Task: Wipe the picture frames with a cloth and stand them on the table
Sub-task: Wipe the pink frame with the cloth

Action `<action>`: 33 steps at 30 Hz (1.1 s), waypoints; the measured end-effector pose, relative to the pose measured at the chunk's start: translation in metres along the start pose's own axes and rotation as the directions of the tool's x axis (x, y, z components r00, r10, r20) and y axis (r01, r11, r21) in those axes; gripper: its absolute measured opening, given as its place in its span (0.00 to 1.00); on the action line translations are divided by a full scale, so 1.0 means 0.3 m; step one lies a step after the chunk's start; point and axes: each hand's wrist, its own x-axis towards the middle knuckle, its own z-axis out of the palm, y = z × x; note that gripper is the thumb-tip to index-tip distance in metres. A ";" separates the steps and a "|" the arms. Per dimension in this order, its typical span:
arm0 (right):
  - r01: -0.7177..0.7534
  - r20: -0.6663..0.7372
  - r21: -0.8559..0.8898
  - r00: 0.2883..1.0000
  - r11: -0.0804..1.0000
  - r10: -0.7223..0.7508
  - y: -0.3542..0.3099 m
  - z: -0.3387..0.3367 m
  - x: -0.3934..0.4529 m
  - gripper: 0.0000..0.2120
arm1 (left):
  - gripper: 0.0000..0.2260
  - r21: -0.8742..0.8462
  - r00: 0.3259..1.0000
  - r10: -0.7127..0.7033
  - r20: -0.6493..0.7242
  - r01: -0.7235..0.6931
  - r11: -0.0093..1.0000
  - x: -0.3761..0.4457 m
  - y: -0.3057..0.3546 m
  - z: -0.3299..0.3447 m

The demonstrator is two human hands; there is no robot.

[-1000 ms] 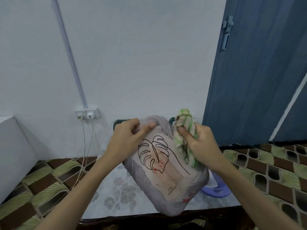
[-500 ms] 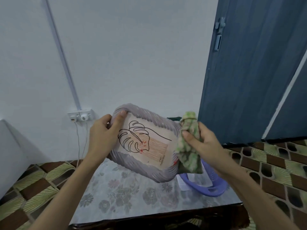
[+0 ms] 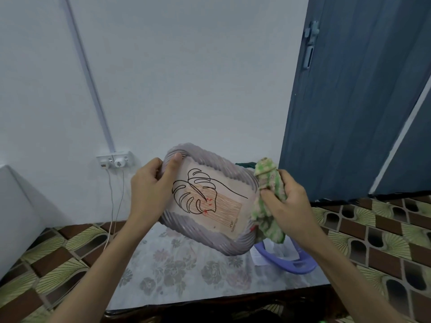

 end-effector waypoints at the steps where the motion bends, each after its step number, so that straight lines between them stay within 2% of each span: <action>1: 0.011 -0.035 -0.009 0.999 1.000 -0.012 0.006 0.005 -0.001 0.05 | 0.24 0.000 1.000 0.002 0.004 -0.002 1.000 -0.003 0.000 0.002; 3: -0.006 -0.103 0.021 0.995 1.000 0.008 0.020 0.008 0.005 0.09 | 0.24 0.006 1.000 0.013 0.010 -0.013 1.000 -0.011 0.002 0.007; 5: -0.051 -0.082 0.083 0.995 0.995 0.058 0.028 0.000 0.009 0.07 | 0.23 0.014 1.000 0.026 0.005 -0.026 1.000 -0.016 0.002 0.006; 8: -0.142 0.166 0.182 0.980 0.973 0.112 0.028 -0.020 0.001 0.05 | 0.23 0.027 1.000 0.029 -0.005 -0.028 0.999 -0.009 -0.003 -0.003; 10: -0.119 0.225 0.093 0.970 0.989 0.095 0.033 -0.022 -0.004 0.08 | 0.23 0.037 0.999 0.039 -0.001 -0.039 0.999 -0.007 -0.004 -0.003; 13: 0.002 0.024 -0.070 1.000 0.998 -0.001 0.038 -0.015 -0.004 0.03 | 0.23 0.035 0.998 0.061 0.014 -0.061 0.997 -0.019 -0.001 0.010; 15: -0.009 -0.061 -0.047 0.998 0.999 0.006 0.057 -0.018 0.004 0.03 | 0.23 0.040 0.998 0.062 0.014 -0.062 0.997 -0.028 -0.005 0.016; 17: -0.136 -0.104 0.186 0.982 0.973 0.157 0.071 -0.033 0.017 0.06 | 0.23 0.031 0.999 0.046 0.011 -0.046 0.998 -0.031 -0.010 0.017; 19: -0.289 -0.081 0.516 0.921 0.806 0.382 0.076 -0.072 0.039 0.08 | 0.22 0.012 0.999 0.040 0.005 -0.040 0.999 -0.031 -0.006 0.011; 20: -0.324 -0.042 0.621 0.896 0.714 0.443 0.080 -0.097 0.050 0.08 | 0.22 0.007 0.999 0.054 0.002 -0.054 0.999 -0.031 -0.002 0.007; 22: -0.387 0.081 0.687 0.882 0.615 0.465 0.093 -0.135 0.063 0.07 | 0.22 0.018 0.995 0.098 0.004 -0.099 0.995 -0.031 0.009 0.000; 24: -0.413 0.205 0.685 0.900 0.601 0.384 0.087 -0.143 0.056 0.10 | 0.21 0.026 0.993 0.117 0.015 -0.117 0.993 -0.032 0.011 0.005; 26: -0.397 0.312 0.621 0.916 0.675 0.252 0.082 -0.130 0.039 0.19 | 0.22 0.027 0.993 0.116 0.022 -0.117 0.993 -0.034 0.013 0.016; 28: -0.320 0.367 0.402 0.915 0.858 0.170 0.069 -0.099 0.015 0.16 | 0.22 0.022 0.992 0.119 0.030 -0.119 0.993 -0.037 0.016 0.028; 29: -0.228 0.327 0.221 0.933 0.948 0.148 0.063 -0.082 0.010 0.14 | 0.22 0.021 0.992 0.121 0.032 -0.122 0.992 -0.039 0.019 0.031; 31: -0.034 0.189 -0.089 0.981 0.995 0.051 0.072 -0.049 0.009 0.11 | 0.23 0.028 0.991 0.128 0.038 -0.130 0.991 -0.039 0.022 0.037; 33: 0.036 0.025 -0.133 0.999 0.991 -0.033 0.080 -0.027 0.010 0.04 | 0.23 0.028 0.991 0.125 0.050 -0.127 0.992 -0.040 0.026 0.040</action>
